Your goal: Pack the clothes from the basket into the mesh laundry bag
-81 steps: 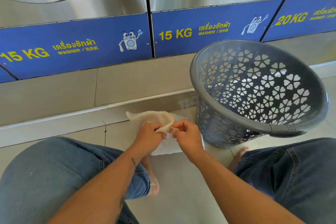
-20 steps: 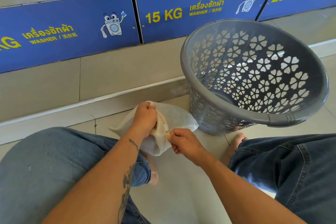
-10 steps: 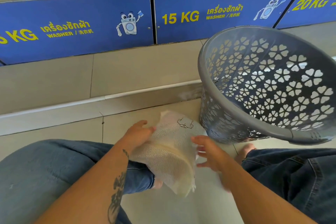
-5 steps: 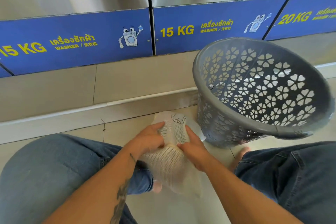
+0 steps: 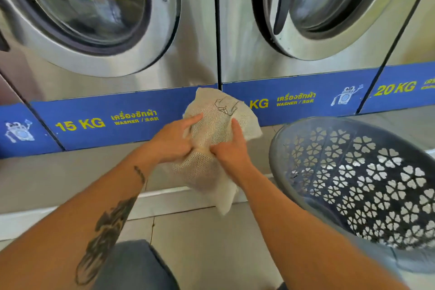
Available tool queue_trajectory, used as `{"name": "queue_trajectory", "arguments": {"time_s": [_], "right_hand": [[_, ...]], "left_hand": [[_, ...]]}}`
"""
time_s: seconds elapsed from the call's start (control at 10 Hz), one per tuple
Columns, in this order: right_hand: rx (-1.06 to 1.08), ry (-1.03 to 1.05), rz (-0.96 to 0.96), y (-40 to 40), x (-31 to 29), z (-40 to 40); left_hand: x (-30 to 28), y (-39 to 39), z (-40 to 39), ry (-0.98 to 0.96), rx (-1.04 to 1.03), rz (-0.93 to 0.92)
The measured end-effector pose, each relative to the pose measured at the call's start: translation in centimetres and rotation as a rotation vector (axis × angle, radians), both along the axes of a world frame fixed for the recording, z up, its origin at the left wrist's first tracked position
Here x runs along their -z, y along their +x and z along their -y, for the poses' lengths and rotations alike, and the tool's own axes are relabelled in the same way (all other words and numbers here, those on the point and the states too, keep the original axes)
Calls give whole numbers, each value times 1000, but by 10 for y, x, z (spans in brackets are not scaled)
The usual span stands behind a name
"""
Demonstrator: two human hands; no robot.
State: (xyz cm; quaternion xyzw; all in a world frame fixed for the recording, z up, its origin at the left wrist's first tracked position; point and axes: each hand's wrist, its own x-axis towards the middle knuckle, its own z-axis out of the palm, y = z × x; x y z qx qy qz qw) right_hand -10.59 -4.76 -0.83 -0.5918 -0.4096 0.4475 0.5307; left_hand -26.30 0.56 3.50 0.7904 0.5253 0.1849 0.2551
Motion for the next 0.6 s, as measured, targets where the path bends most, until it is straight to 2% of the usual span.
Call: {"name": "queue_trajectory", "arguments": {"time_s": [0.1,0.2,0.3,0.4,0.5,0.6], "right_hand": [[68,-17,72,0,26,-52],[93,-99,107,2,72,-98],[-19,-275,204,2,125,-126],[-176,-422,241,-2,156,-143],[-264,-526,174,0,153,-155],[-356,-667,135,13,125,-161]], "left_hand": [[32,5,-64,53,31,-18],[90,8,-120,108,89,-233],[159,11,-164,18,108,-362],[202,18,-182,-96,5,-237],[205,10,-186,-105,-8,-340],[175,-6,-189,-149,-19,-485]]}}
